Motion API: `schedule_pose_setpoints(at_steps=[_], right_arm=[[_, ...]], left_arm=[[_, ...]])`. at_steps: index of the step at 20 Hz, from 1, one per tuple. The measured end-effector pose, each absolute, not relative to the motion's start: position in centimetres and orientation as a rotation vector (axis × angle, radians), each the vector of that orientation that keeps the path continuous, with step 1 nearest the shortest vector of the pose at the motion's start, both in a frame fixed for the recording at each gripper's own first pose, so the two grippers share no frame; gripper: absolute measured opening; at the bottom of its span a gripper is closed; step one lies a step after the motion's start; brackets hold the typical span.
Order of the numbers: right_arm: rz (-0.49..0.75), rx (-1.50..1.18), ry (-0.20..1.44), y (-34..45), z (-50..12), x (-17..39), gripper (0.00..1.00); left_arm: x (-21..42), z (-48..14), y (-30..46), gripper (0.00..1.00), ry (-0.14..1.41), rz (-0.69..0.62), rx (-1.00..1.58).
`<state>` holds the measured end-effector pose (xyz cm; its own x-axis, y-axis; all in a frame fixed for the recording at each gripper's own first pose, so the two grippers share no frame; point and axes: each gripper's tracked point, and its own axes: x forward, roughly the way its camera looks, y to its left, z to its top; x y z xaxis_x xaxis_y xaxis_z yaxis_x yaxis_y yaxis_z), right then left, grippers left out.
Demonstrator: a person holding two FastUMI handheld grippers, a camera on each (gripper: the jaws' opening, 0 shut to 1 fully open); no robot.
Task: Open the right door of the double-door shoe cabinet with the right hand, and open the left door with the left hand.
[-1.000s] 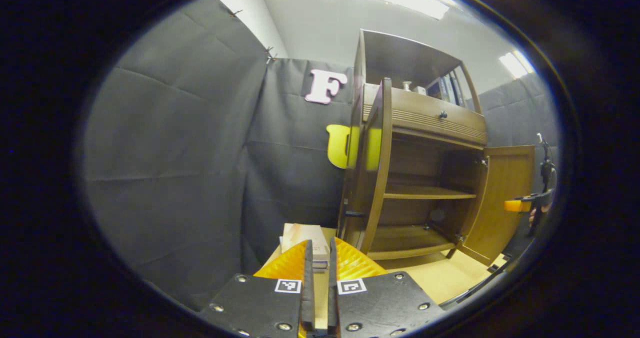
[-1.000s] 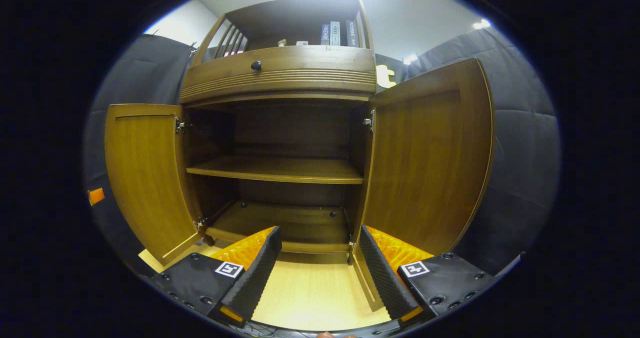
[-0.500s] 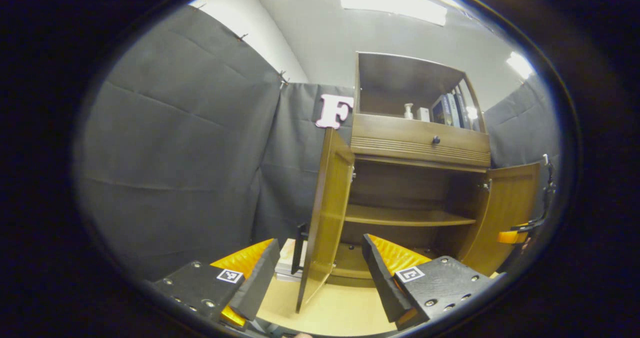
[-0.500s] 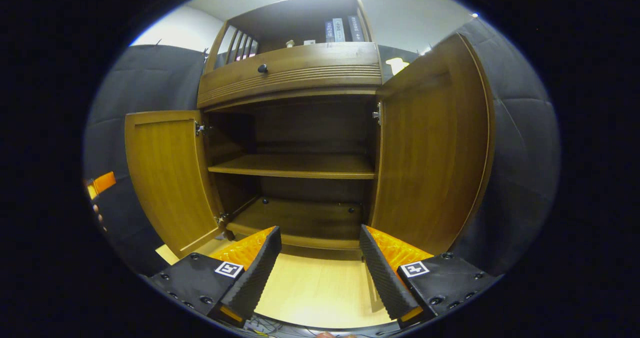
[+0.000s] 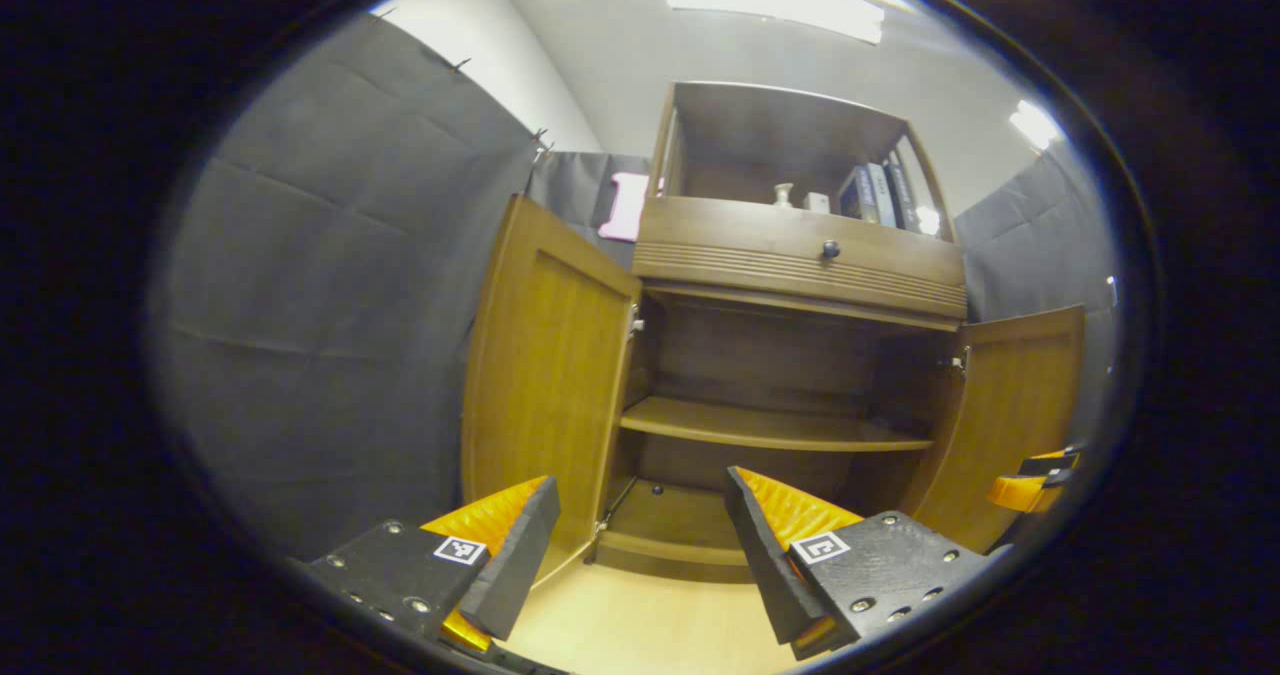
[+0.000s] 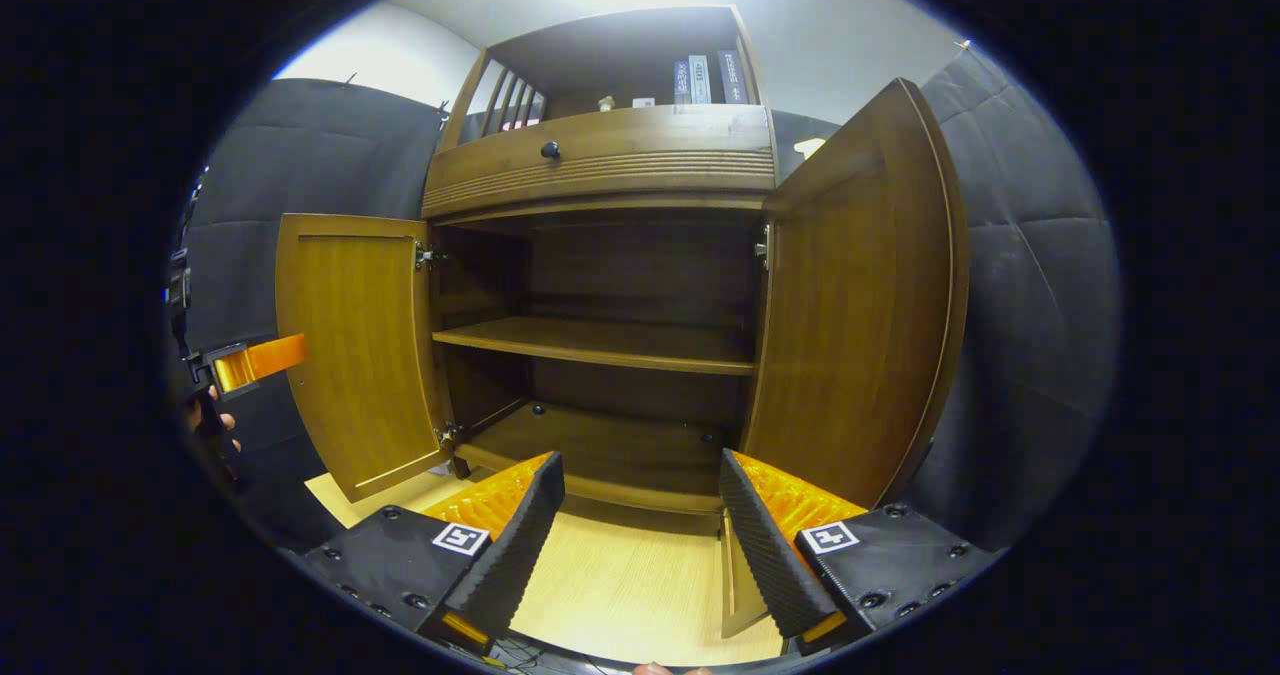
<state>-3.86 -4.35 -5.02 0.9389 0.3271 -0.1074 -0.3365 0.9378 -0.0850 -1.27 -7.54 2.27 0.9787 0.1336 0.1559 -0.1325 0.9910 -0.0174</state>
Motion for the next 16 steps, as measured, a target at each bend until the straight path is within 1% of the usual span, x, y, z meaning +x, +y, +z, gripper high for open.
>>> schedule_pose_setpoints(at_steps=[1, 2, 3, 6, 10, 16], right_arm=[[0.338, -0.106, 0.091, -4.4, -5.0, -3.9, 0.94], [0.334, -0.106, 0.092, -4.5, -5.1, -3.9, 0.98], [0.329, -0.102, 0.097, -4.5, -5.2, -3.8, 0.94], [0.311, -0.073, 0.120, -4.3, -5.6, -3.7, 0.94], [0.276, -0.069, 0.143, -3.6, -6.2, -3.7, 0.94], [0.235, -0.106, 0.141, -1.4, -6.0, -4.2, 0.94]], left_arm=[[-0.9, 2.3, -8.3, 0.94, -0.159, 0.122, 0.005], [-0.5, 2.2, -8.9, 0.94, -0.155, 0.111, 0.006], [-0.1, 2.1, -9.4, 0.94, -0.147, 0.089, 0.001], [0.8, 2.0, -11.0, 0.94, -0.132, 0.035, 0.004], [1.1, 2.1, -10.4, 0.94, -0.132, 0.004, 0.023], [1.2, 0.7, -7.3, 0.94, -0.130, -0.017, 0.041]])
